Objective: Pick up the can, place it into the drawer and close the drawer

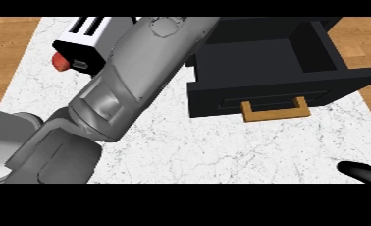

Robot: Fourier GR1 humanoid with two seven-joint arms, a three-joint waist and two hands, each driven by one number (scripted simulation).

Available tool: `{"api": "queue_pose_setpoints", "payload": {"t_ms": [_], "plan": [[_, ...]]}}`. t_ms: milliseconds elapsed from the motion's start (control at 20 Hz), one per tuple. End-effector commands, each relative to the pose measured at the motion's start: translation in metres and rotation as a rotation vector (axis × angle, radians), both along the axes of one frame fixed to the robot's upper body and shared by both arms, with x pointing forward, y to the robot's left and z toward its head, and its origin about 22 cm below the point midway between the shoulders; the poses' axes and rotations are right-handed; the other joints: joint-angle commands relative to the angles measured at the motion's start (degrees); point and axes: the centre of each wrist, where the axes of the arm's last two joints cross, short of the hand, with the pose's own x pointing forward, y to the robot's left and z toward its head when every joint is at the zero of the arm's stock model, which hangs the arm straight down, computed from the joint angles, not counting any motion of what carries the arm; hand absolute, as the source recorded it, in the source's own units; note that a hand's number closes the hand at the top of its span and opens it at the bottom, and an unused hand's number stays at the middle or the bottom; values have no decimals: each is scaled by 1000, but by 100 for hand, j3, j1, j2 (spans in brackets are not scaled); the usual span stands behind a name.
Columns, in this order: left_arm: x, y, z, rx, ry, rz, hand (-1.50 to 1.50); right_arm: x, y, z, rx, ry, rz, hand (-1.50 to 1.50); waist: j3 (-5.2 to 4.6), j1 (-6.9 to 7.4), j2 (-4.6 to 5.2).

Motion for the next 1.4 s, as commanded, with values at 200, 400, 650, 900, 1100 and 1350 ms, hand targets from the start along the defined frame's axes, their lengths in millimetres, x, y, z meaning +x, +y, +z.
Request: {"api": "queue_pose_setpoints", "payload": {"t_ms": [200, 400, 650, 900, 1100, 1350], "plan": [[6, 6, -18, 2, -14, 102, -150, 8, 0, -2, -13, -6, 19, -150, 4, -70, 31], [5, 2, -8, -16, -23, 132, -150, 11, -3, 15, -127, -59, -5, -150, 2, -124, 44], [9, 6, -8, -59, -13, 121, -150, 19, 10, 20, -259, -97, 43, -150, 0, -104, 103], [6, 4, -7, -109, -8, 115, -150, 40, 23, 17, -454, -111, 39, -150, -1, -48, 103], [5, 1, 3, -144, -17, 102, -150, 49, 25, 12, -584, -96, 11, -150, -5, 65, 52], [11, 10, -12, -140, -35, 100, -150, 72, 47, -5, -743, -108, 16, -150, -12, 298, 40]]}}
